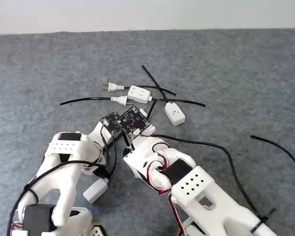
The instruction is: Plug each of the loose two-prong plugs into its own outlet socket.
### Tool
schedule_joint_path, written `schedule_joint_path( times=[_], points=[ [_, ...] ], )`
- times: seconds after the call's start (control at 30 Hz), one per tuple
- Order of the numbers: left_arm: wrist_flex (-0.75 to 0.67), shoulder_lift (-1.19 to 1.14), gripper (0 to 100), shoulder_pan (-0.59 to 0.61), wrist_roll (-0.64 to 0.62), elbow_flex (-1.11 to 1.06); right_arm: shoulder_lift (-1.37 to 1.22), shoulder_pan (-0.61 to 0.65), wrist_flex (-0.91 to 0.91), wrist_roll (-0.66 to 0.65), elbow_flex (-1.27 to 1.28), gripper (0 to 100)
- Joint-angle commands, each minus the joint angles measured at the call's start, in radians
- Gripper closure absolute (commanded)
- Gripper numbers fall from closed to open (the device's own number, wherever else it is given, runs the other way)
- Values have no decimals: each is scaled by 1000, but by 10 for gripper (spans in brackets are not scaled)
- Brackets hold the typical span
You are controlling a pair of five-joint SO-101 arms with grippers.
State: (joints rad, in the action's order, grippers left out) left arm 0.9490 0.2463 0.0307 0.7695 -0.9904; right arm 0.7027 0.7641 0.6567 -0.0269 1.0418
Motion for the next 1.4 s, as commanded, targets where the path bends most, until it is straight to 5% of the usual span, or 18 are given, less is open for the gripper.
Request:
schedule_joint_path(
  times=[0.0, 0.73, 0.97, 1.2, 1.37],
  points=[
    [35, 28, 702, -17, 40, -4, -2, -1, -28, -9, -87, 991],
    [-14, 163, 702, -31, 69, -110, -211, -73, -59, -25, -279, 990],
    [-140, 222, 702, -29, -155, -160, -104, -84, 67, 0, -281, 990],
    [-152, 236, 702, -29, -351, -145, -45, -237, 189, -3, -282, 990],
    [28, 422, 700, -61, -660, -61, -45, -366, 193, -3, -279, 991]
  ],
)
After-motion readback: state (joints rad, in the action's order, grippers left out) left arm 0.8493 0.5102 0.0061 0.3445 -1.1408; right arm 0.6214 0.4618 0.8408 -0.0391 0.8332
